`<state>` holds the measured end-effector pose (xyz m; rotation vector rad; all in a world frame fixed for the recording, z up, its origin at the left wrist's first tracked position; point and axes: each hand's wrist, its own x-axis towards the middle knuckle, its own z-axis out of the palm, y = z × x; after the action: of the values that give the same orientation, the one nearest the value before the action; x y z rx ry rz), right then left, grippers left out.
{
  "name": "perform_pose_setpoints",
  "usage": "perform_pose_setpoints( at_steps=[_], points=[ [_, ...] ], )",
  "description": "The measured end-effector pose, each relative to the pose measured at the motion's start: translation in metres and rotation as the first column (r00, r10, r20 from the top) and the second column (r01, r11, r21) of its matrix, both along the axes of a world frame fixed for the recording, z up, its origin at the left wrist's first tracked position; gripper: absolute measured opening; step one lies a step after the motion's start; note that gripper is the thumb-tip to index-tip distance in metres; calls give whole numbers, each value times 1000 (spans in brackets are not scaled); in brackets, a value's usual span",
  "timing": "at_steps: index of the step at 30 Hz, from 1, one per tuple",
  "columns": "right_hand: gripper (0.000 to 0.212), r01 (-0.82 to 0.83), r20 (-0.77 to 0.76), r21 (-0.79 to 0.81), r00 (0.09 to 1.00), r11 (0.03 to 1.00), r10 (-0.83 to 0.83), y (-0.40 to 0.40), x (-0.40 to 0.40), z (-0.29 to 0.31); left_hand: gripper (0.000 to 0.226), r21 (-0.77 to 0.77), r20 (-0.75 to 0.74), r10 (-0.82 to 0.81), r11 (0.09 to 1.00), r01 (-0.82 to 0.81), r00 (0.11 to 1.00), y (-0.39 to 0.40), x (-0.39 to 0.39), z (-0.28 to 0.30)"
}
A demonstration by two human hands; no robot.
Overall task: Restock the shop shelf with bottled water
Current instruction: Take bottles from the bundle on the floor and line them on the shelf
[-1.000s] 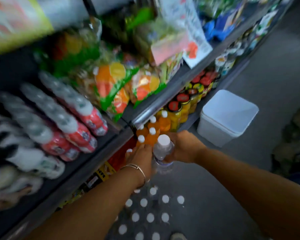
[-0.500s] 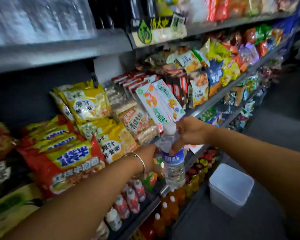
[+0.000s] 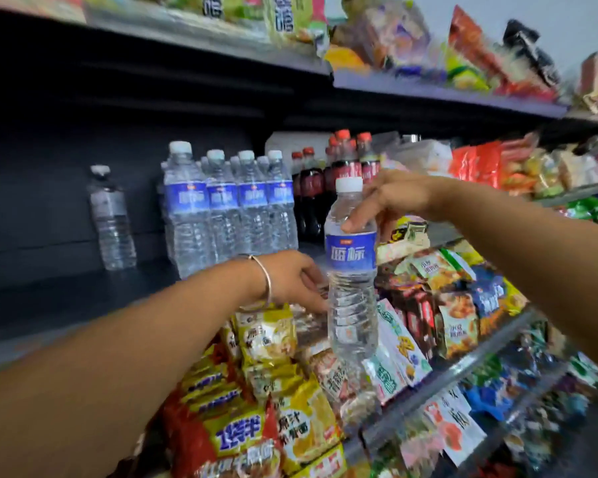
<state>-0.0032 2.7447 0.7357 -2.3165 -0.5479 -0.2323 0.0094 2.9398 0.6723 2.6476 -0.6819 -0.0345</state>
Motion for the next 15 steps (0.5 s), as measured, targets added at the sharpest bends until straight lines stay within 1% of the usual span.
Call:
perform_pose_setpoints(
  at_steps=[2, 3, 5, 6, 7, 10, 13, 15],
  points=[
    [18, -49, 27, 10, 998, 999, 49, 14, 4, 23, 49, -63, 14, 42, 997, -41, 999, 15, -4, 25],
    [26, -80, 46, 21, 996, 997, 79, 21, 5, 33, 47, -73, 27, 66, 995, -64, 997, 22, -6, 36],
    [49, -120, 88, 48, 989, 992, 115, 33, 14, 53, 43, -93, 51, 121, 989, -116, 991, 37, -9, 55],
    [55, -139, 106, 66, 986, 988, 131, 40, 19, 62, 40, -121, 52, 145, 983, -138, 988, 44, -8, 62],
    [56, -159, 117, 73, 982, 985, 150, 46, 25, 69, 36, -159, 48, 166, 975, -156, 985, 51, -7, 68],
    [56, -210, 138, 62, 970, 976, 200, 65, 44, 85, 20, -239, 63, 237, 947, -216, 969, 67, 0, 76],
    [38, -248, 120, 62, 963, 967, 239, 86, 63, 91, 16, -235, 97, 318, 928, -289, 943, 75, 8, 78],
    [37, -267, 114, 62, 959, 962, 259, 97, 77, 92, 18, -255, 102, 369, 907, -334, 924, 78, 16, 77]
  ],
)
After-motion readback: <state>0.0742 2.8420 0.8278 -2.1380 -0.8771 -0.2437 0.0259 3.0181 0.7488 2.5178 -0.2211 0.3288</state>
